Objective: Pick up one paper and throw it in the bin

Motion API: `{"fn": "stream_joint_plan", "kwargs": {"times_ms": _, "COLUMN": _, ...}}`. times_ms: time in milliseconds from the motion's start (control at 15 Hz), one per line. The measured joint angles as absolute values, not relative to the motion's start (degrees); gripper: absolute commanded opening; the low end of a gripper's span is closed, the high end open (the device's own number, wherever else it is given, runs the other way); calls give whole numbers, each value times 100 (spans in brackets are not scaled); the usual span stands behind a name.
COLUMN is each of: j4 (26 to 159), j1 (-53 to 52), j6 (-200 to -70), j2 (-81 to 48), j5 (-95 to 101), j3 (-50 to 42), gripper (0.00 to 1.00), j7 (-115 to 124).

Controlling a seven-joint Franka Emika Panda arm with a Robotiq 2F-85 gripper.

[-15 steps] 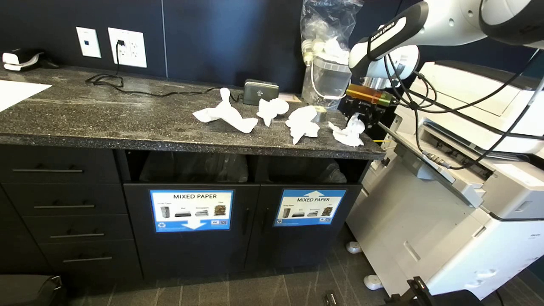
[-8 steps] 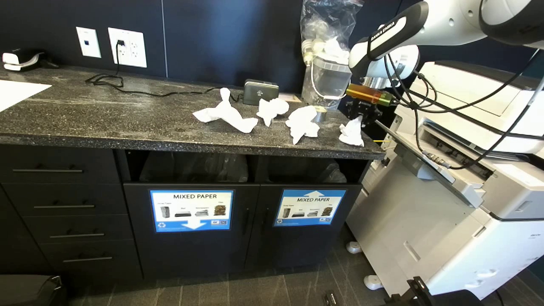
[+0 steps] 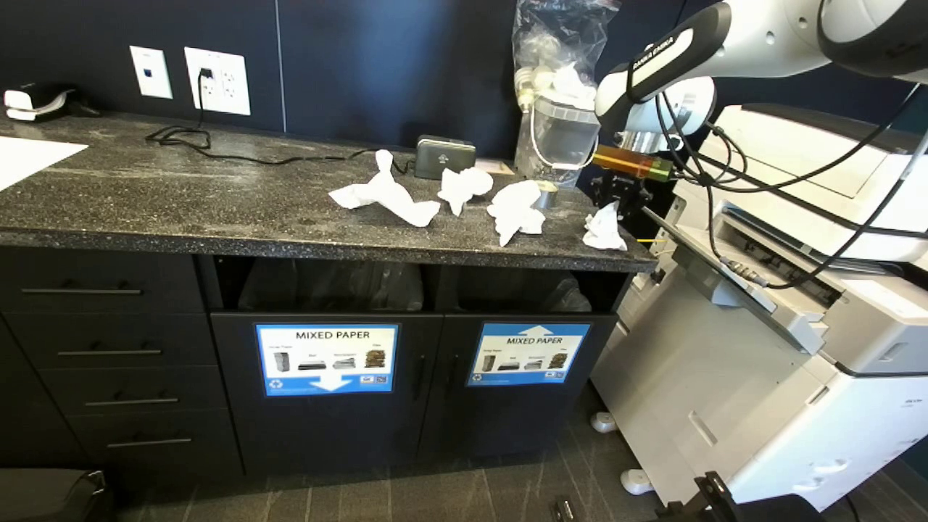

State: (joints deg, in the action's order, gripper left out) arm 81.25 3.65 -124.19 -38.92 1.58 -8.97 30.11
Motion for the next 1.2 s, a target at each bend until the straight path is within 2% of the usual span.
{"fn": "stream_joint_plan", "kwargs": {"times_ms": 467, "j4": 8624, "j1": 498, "j6": -11810, "j2": -3492, "j5": 158, "j3": -768, "gripper": 14, "j7": 1323}}
{"fn": "stream_joint_plan", "kwargs": {"times_ms": 1200, "j4": 11861, "j1": 783, "j6": -11870, "j2": -898, "j5": -388, "j3": -446, "gripper": 13, "j7": -1084}}
